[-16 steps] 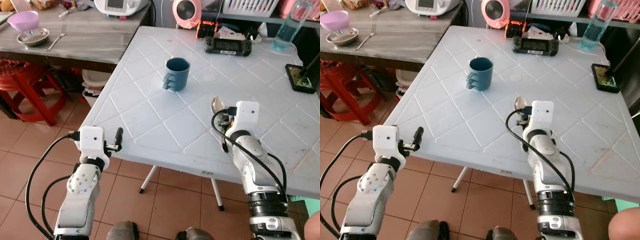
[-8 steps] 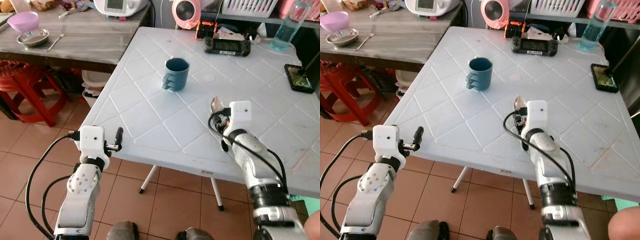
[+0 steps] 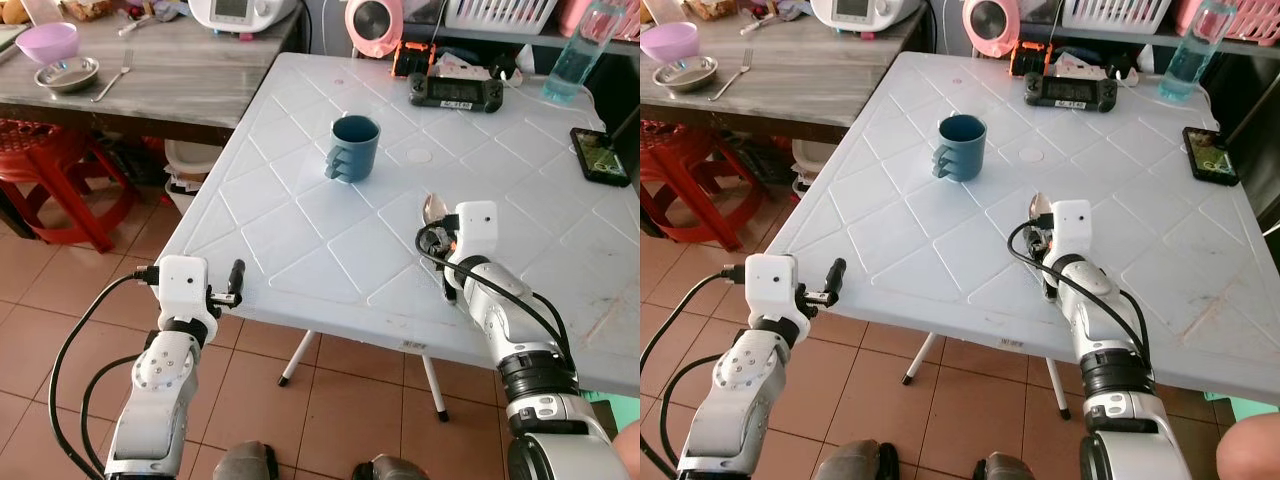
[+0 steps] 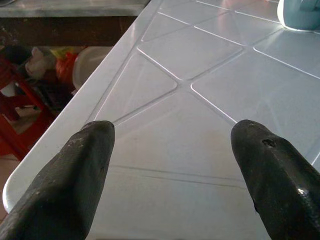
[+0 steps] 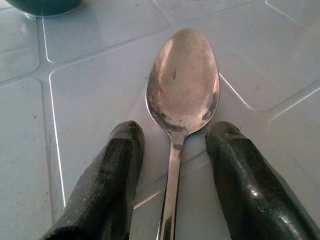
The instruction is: Setting the table
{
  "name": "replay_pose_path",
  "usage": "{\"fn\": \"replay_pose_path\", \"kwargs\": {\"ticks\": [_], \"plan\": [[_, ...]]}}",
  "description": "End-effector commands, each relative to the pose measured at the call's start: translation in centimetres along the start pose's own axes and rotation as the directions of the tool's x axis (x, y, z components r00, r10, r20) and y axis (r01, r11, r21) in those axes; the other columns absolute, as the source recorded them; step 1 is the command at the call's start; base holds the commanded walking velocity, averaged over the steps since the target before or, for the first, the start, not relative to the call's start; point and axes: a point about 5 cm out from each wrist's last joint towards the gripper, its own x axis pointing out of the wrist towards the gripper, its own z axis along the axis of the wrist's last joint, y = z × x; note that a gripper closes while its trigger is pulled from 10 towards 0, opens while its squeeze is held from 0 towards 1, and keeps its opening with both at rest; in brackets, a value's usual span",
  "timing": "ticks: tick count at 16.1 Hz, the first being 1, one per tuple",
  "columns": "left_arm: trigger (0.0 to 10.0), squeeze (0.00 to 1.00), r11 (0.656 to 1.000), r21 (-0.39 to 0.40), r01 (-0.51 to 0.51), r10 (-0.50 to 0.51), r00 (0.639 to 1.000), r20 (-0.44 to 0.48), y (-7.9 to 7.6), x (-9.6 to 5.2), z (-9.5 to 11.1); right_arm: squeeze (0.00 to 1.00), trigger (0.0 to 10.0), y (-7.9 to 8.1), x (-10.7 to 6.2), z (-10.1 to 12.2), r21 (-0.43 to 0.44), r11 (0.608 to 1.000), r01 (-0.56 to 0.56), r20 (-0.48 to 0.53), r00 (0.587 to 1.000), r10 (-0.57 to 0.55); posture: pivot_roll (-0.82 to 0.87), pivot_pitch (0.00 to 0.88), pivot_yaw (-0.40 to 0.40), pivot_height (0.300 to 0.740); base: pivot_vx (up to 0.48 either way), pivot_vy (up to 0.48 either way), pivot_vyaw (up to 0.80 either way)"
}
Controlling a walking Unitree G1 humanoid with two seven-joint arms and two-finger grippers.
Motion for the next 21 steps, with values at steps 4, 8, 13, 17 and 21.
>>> {"fn": "replay_pose_path", "kwargs": {"ticks": [4,8,13,17,21], "plan": [[10.0,0.0,1.0,0.014,-0.001,0.001,1.0,0.002,0.4,-0.2,0.4,0.0,4.9,0.2,0.0,-1.7,0.073,0.997,-0.023,-0.094,0.995,0.03,0.03,0.073,0.038,0.74,0.0,0.0,0.0],[10.0,0.0,1.0,0.011,0.005,-0.005,1.0,0.0,0.3,-0.1,0.4,0.0,0.0,0.1,-0.5,-3.1,0.116,0.993,-0.036,-0.133,0.99,0.051,0.03,0.074,0.039,0.74,0.0,0.0,0.0],[10.0,0.0,1.0,0.016,0.007,-0.007,1.0,-0.002,0.4,-0.1,0.4,0.0,0.0,0.4,-0.9,-4.3,0.154,0.987,-0.054,-0.18,0.98,0.081,0.03,0.072,0.041,0.74,0.0,0.0,0.0],[10.0,0.0,1.0,0.018,0.008,-0.008,1.0,-0.002,0.4,-0.1,0.4,0.0,0.0,0.1,-1.1,-4.7,0.181,0.983,-0.037,-0.196,0.978,0.073,0.03,0.071,0.041,0.74,0.0,0.0,0.0],[10.0,0.0,1.0,0.019,0.011,-0.011,1.0,-0.001,0.3,-0.1,0.4,0.0,0.0,0.2,-1.1,-4.9,0.221,0.975,-0.021,-0.201,0.977,0.066,0.03,0.066,0.042,0.74,0.0,0.0,0.0]]}}
